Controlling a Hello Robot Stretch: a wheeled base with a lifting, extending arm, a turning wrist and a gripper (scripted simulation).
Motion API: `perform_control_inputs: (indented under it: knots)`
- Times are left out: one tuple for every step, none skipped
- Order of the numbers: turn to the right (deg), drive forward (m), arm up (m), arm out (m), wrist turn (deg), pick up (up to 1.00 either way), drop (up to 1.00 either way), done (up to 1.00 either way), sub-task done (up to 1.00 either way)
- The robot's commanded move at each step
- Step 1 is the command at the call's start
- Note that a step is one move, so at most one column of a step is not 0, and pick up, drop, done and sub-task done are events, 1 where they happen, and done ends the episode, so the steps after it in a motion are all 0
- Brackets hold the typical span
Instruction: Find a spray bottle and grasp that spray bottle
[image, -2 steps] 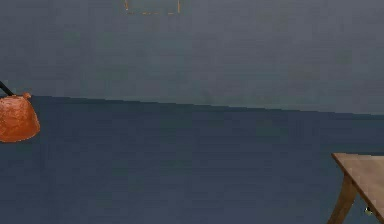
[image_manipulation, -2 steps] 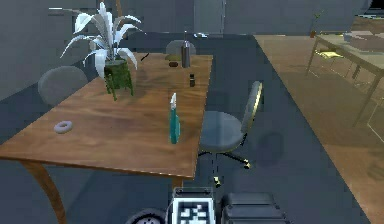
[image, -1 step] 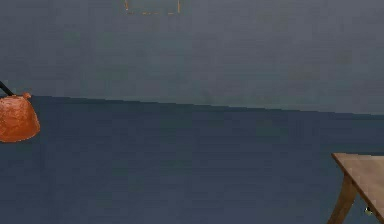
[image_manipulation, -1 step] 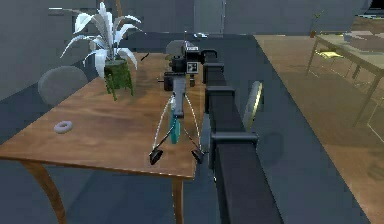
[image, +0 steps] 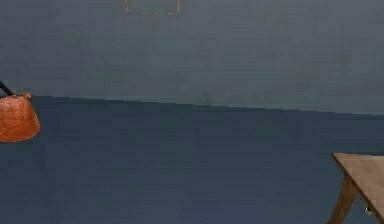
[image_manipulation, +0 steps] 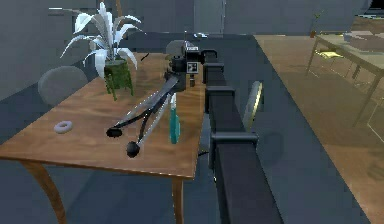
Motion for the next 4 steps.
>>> perform_control_inputs:
  knots:
    - [0.0, 0.0, 0.0, 0.0, 45.0, 0.0, 0.0, 0.0, 0.0]
    - [0.0, 0.0, 0.0, 0.0, 45.0, 0.0, 0.0, 0.0, 0.0]
    - [0.0, 0.0, 0.0, 0.0, 33.0, 0.0, 0.0, 0.0, 0.0]
    - [0.0, 0.0, -0.3, 0.0, 0.0, 0.0, 0.0, 0.0, 0.0]
